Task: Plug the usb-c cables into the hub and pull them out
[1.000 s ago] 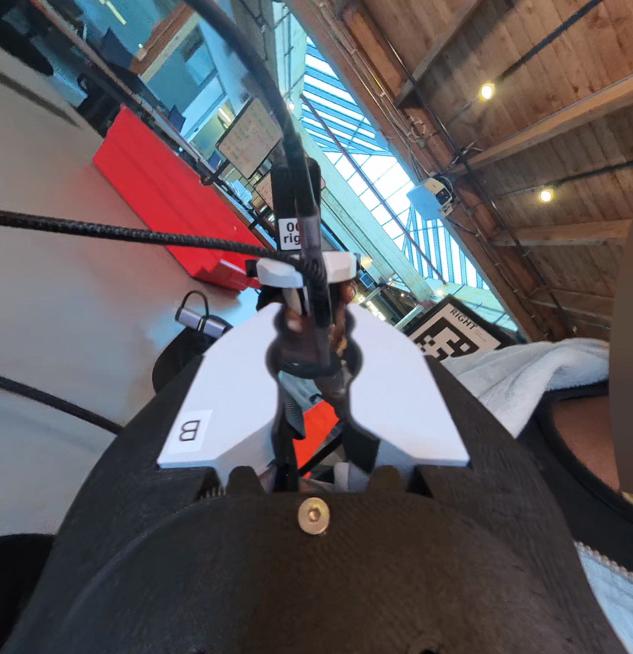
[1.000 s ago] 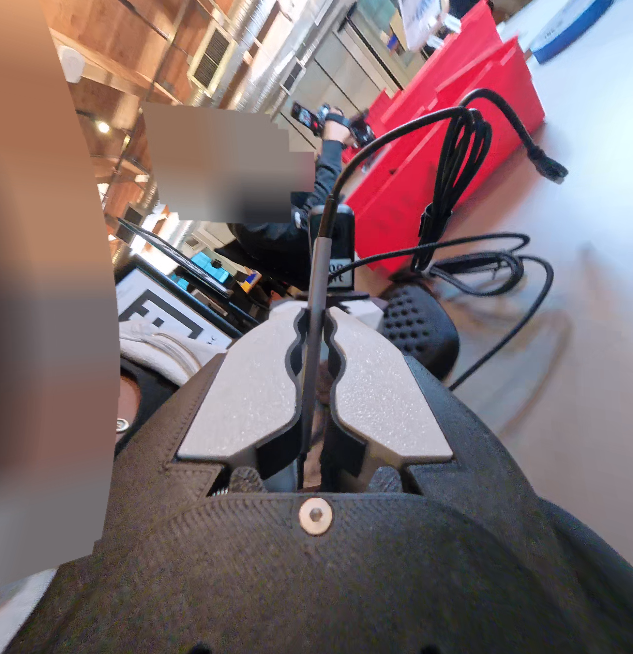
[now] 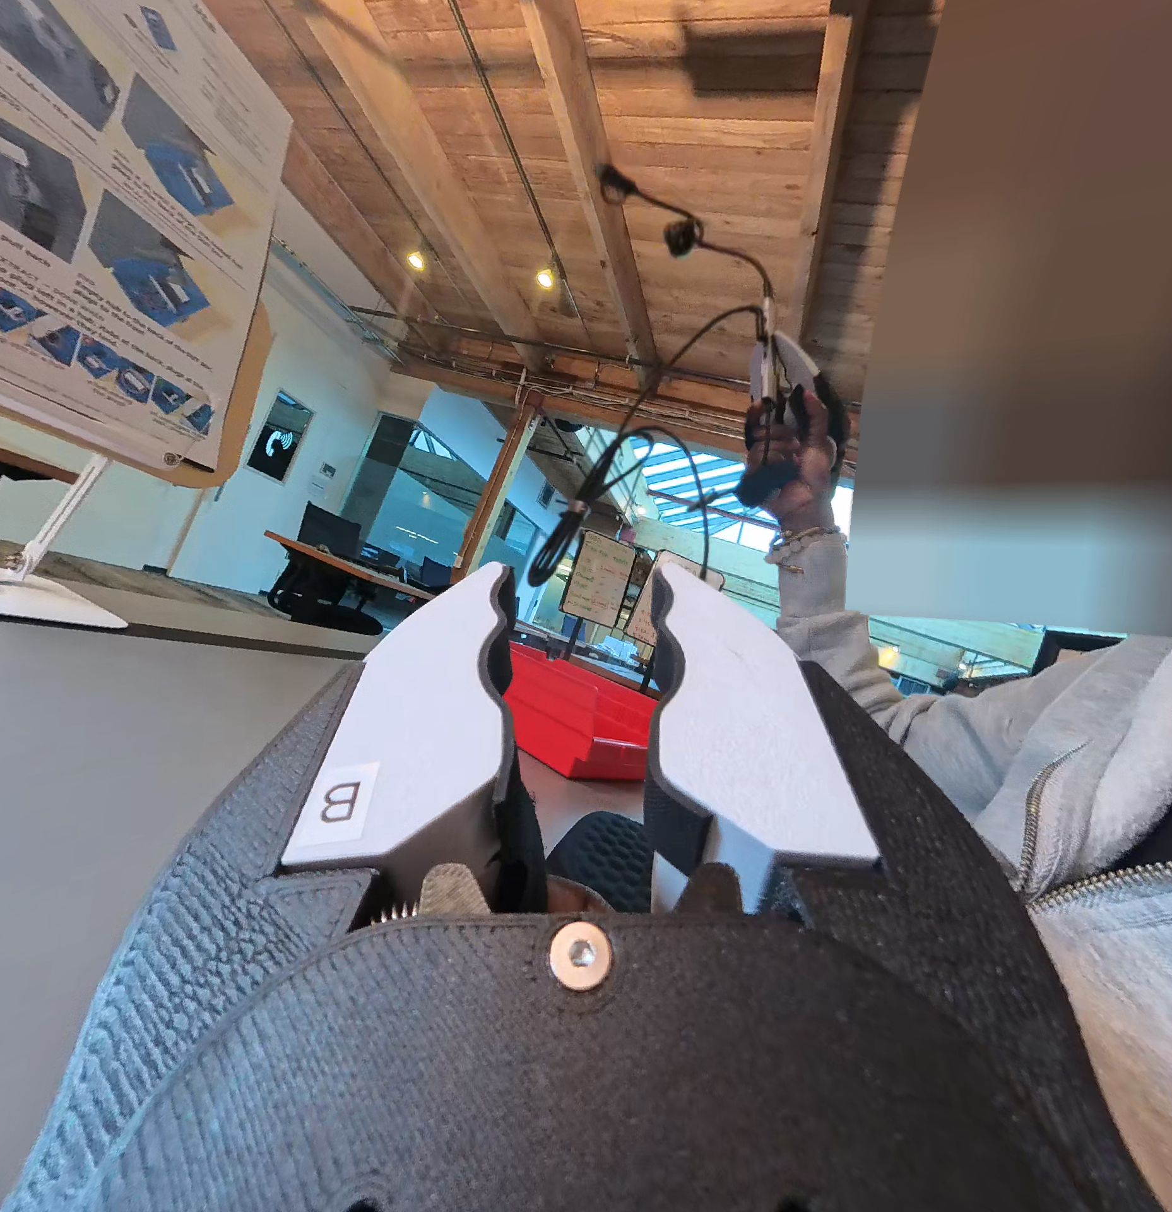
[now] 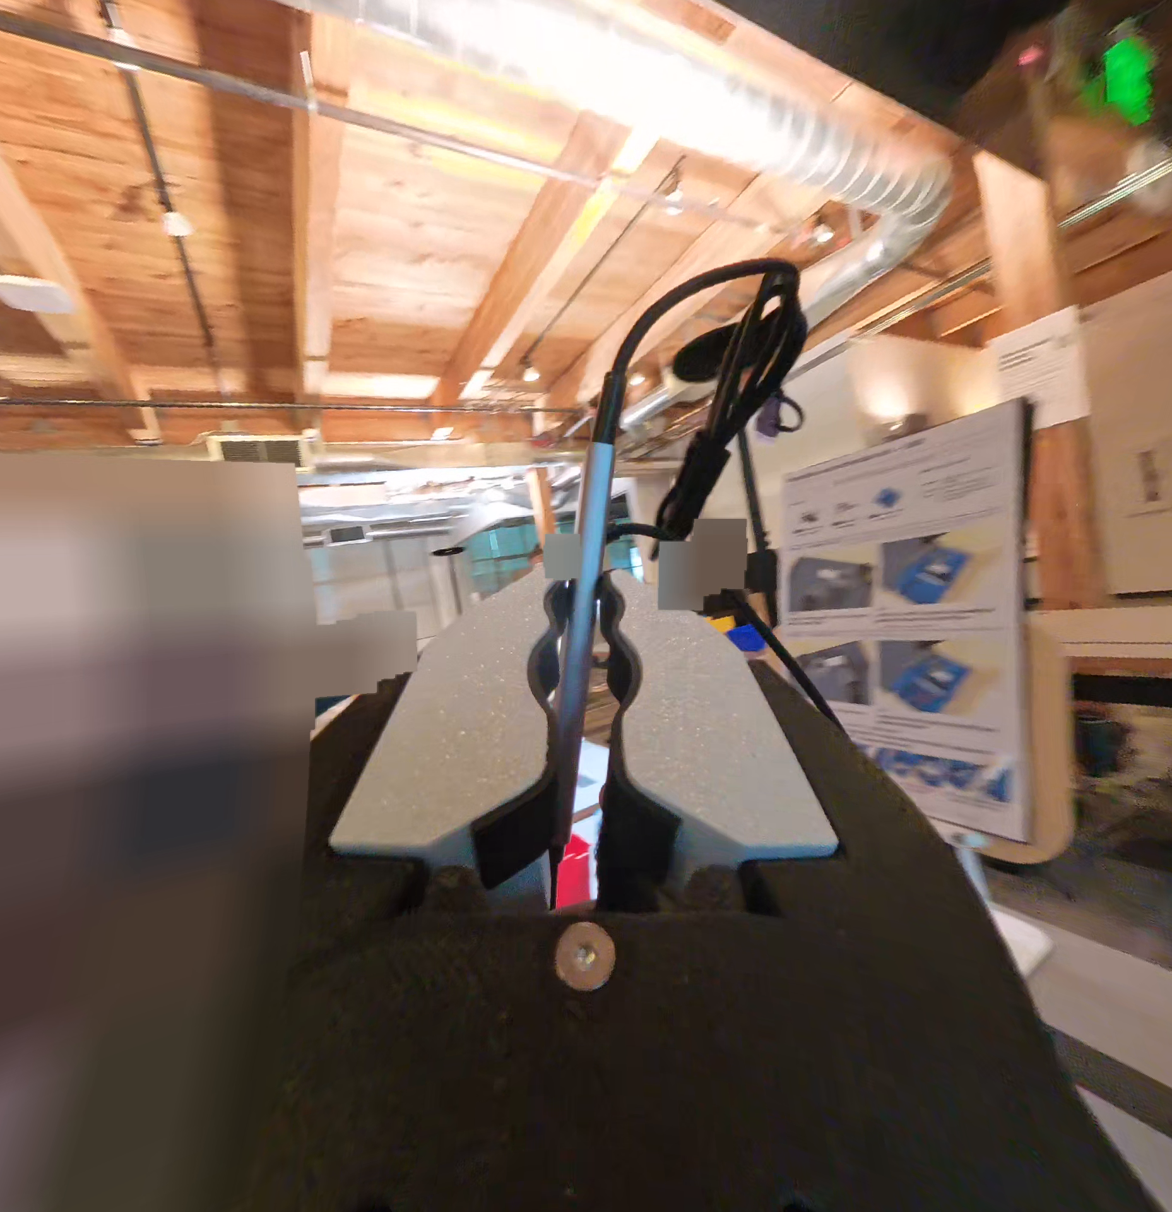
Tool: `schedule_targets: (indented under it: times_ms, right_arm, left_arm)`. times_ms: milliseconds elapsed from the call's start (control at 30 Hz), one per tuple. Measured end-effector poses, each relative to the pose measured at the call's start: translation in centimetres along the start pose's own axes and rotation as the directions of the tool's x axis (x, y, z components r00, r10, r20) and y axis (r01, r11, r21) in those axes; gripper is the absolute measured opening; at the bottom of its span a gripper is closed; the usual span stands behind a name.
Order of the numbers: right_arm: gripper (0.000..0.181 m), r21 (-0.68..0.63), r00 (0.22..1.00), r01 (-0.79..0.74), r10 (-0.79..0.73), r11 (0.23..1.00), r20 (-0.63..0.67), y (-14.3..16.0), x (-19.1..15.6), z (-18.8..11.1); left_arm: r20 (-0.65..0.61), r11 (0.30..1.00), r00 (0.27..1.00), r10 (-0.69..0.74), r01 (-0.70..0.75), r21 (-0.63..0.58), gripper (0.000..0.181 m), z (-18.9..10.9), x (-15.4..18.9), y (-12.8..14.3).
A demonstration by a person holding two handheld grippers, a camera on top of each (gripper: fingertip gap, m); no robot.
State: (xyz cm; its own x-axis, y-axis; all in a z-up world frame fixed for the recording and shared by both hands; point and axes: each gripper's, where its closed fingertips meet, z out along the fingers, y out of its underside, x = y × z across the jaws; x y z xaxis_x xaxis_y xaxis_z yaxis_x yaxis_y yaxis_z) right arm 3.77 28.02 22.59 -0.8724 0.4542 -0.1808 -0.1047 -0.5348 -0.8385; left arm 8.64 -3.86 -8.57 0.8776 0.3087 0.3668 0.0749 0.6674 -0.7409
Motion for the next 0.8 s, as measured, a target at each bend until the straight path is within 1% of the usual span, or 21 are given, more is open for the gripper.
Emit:
schedule_targets:
  times_ms: [33, 100, 167, 267, 333, 433, 567, 700, 767, 800]
  right_arm:
    - [0.009, 0.005, 0.999, 0.018, -0.018, 1.0, -0.029, -0.9, 0.7, -0.7]
    - [0.009, 0.014, 0.996, 0.048, -0.047, 0.999, -0.081, -2.3, 2.0, -2.1]
    - [0.009, 0.012, 0.99, 0.07, -0.068, 0.997, -0.123, -3.1, 3.2, -3.3]
    - [0.009, 0.002, 0.979, 0.091, -0.089, 0.996, -0.184, -3.3, 5.0, -5.2]
    - [0.009, -0.013, 0.965, 0.11, -0.11, 0.994, -0.238, -2.8, 6.6, -6.7]
    - [0.01, -0.038, 0.946, 0.107, -0.114, 0.994, -0.302, -1.2, 9.5, -8.9]
    - [0.009, -0.012, 0.918, 0.058, -0.058, 0.998, -0.393, 1.6, 13.8, -11.9]
    - [0.009, 0.085, 0.879, -0.043, 0.078, 0.995, -0.47, 4.6, 17.5, -15.3]
    - [0.009, 0.147, 0.866, -0.068, 0.131, 0.987, -0.482, 5.9, 18.7, -16.9]
    - [0.009, 0.152, 0.849, -0.071, 0.14, 0.986, -0.509, 6.7, 19.3, -17.8]
  left_arm:
    - [0.002, 1.0, 1.0, -0.001, 0.001, -0.003, 0.039, 0.0, -0.1, 0.0]
    - [0.016, 1.0, 1.0, -0.001, 0.002, -0.018, 0.039, 0.1, -0.2, 0.3]
    - [0.026, 1.0, 1.0, -0.007, 0.008, -0.028, 0.039, 0.2, -0.4, 0.5]
    - [0.036, 1.0, 0.999, -0.016, 0.017, -0.023, 0.039, 0.2, -0.6, 0.4]
    - [0.044, 0.999, 0.999, -0.023, 0.024, -0.025, 0.039, 0.2, -0.8, 0.4]
    - [0.05, 0.999, 0.998, -0.034, 0.035, -0.027, 0.039, 0.2, -1.0, 0.5]
    - [0.063, 0.998, 0.997, -0.047, 0.049, -0.024, 0.039, 0.2, -1.3, 0.5]
    - [0.075, 0.997, 0.994, -0.077, 0.079, -0.019, 0.039, 0.1, -1.7, 0.5]
    - [0.079, 0.996, 0.993, -0.087, 0.088, -0.022, 0.039, 0.1, -1.8, 0.5]
    - [0.079, 0.996, 0.993, -0.088, 0.09, -0.024, 0.039, 0.1, -1.8, 0.6]
